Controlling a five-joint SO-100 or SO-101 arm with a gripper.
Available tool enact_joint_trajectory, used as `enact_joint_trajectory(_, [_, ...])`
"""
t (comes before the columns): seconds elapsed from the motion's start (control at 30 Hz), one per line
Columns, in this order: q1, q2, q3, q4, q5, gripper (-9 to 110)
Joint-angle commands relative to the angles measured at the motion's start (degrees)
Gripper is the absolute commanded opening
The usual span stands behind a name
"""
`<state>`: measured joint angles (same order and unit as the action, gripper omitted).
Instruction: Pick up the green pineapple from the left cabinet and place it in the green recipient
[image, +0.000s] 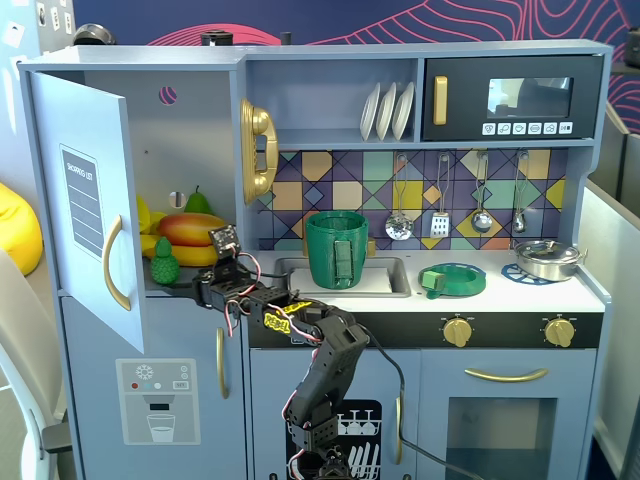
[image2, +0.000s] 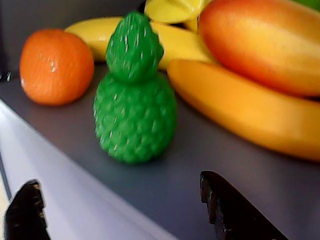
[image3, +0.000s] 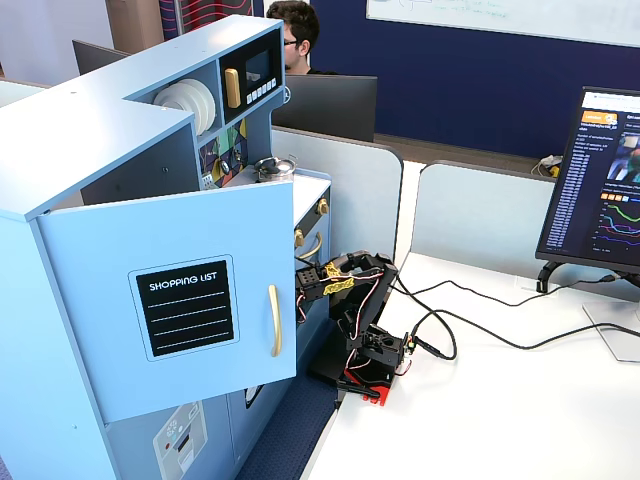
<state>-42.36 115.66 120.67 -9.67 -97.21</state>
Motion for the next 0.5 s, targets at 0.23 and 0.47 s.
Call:
enact_joint_trajectory(0.23, [-0.1, -6.8, -12.0, -2.5, 0.3, 41])
enact_joint_trajectory(0.47, [-0.4, -12.0, -16.2, -4.7, 1.3, 41])
